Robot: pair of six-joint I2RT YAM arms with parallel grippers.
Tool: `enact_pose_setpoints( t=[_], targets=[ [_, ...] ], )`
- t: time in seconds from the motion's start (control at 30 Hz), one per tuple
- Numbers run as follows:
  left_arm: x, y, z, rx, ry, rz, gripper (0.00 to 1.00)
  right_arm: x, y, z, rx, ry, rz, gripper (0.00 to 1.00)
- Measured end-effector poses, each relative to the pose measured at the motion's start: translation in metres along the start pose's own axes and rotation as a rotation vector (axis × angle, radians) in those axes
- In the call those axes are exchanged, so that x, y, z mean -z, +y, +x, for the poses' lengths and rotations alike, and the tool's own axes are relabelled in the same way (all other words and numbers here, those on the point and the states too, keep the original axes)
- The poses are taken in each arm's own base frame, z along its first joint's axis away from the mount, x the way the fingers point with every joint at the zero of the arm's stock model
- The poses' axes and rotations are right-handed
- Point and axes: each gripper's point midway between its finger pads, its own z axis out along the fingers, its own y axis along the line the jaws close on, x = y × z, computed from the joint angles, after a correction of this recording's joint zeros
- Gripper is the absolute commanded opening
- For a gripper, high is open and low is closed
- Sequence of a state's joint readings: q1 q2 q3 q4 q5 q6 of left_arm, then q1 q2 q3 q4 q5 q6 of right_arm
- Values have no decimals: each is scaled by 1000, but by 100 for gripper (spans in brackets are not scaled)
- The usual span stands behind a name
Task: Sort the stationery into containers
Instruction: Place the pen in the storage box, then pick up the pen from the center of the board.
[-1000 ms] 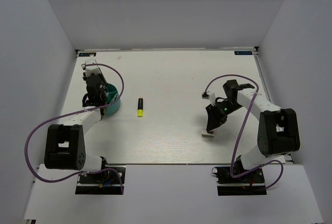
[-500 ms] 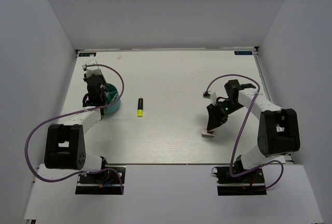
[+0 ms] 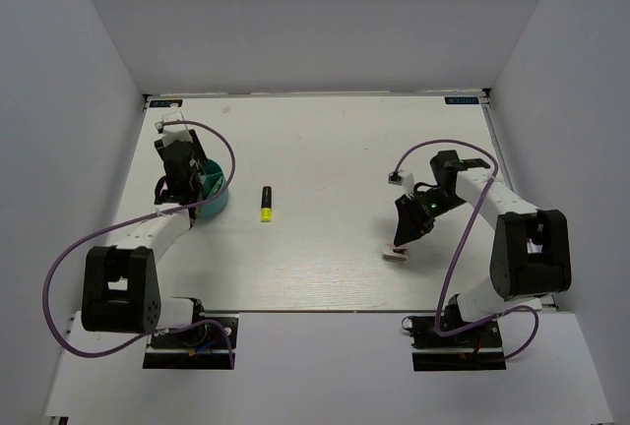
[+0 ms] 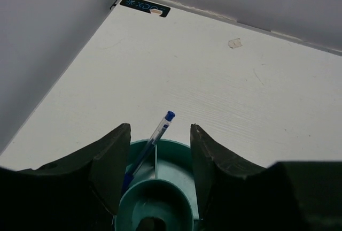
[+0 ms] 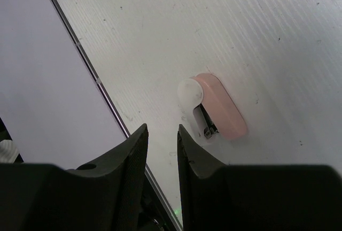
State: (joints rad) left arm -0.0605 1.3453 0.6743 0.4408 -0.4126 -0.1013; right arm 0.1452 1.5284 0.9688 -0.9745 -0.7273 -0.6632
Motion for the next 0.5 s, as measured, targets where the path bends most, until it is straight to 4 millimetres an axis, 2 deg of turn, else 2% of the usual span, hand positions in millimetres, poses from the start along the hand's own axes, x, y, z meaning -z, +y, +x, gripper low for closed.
enact_pose_setpoints(
  t=[0.03, 0.13, 0.17, 0.23, 0.3, 0.33, 0.37, 0.4, 0.43, 0.5],
  targets=[
    [2, -1, 0, -2, 3, 2, 53, 0, 0, 0, 1, -3, 0, 32],
    [9, -10, -11, -6, 9, 28, 20, 2, 2, -2, 3, -13, -2, 32],
    [12, -15, -16, -8, 19, 41, 6, 3, 2, -2, 3, -15, 0, 30],
    [18, -38, -36, -2, 35, 115, 1, 4, 1, -3, 0, -18, 9, 3],
    [29, -70, -59, -4, 81, 219, 13, 4, -2, -3, -29, -14, 38, 0],
    [36, -89, -70, 1, 108, 286, 27, 5, -6, -3, -47, -11, 61, 0],
    [44, -108, -80, 0, 136, 350, 59, 6, -10, -3, -60, -10, 91, 0],
    [52, -127, -88, -2, 167, 413, 69, 8, -15, -5, -67, -11, 122, 25],
    [62, -147, -89, 1, 210, 473, 77, 10, -20, -6, -89, -13, 161, 41],
    [79, -175, -71, -27, 335, 562, 83, 16, -31, -10, -108, -28, 248, 90]
  ],
)
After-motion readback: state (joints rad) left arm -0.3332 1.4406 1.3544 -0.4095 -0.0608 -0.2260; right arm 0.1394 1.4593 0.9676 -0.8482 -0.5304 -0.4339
